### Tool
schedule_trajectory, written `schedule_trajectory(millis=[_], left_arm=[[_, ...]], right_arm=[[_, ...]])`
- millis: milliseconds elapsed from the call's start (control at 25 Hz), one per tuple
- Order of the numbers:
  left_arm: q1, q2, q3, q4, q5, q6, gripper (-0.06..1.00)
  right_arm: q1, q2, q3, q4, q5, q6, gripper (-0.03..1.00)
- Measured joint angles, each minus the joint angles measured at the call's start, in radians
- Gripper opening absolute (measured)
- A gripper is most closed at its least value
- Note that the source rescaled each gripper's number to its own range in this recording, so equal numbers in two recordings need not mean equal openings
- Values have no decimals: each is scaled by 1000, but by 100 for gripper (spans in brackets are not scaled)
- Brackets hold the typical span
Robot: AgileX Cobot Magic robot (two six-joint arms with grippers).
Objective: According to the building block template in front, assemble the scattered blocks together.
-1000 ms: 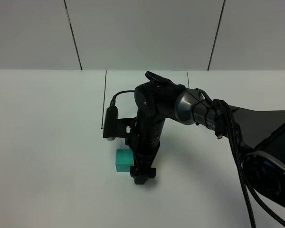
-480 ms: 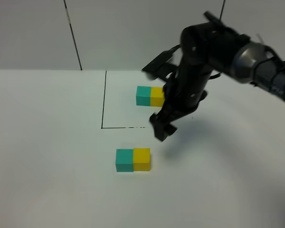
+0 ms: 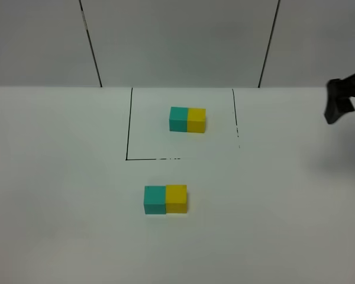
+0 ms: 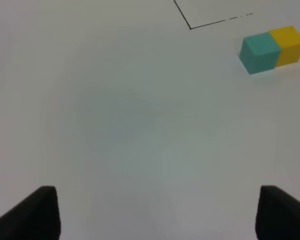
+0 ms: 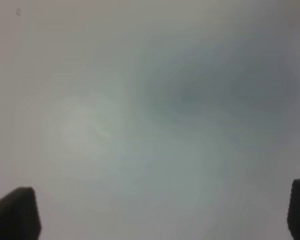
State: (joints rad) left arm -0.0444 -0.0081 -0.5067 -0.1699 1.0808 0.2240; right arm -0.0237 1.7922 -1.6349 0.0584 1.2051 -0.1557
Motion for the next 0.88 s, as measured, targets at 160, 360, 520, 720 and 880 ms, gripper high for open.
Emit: schedule_trajectory(millis=[160,360,520,720,880], left_arm=[[0,0,0,0,0,0,99],[0,0,0,0,0,0,99],[0,0,0,0,0,0,99],[0,0,0,0,-1,0,99],[0,0,0,0,-1,0,99]], right_arm=[[-82,-207,217,-7,-14,24,100],[-130,-520,498,-35,-70,71,100],[-131,-749,707,-58,-71,97,100],[-131,-987,900,-22,-110,86,100],[-131,-1137,1017,94,-140,28,100]])
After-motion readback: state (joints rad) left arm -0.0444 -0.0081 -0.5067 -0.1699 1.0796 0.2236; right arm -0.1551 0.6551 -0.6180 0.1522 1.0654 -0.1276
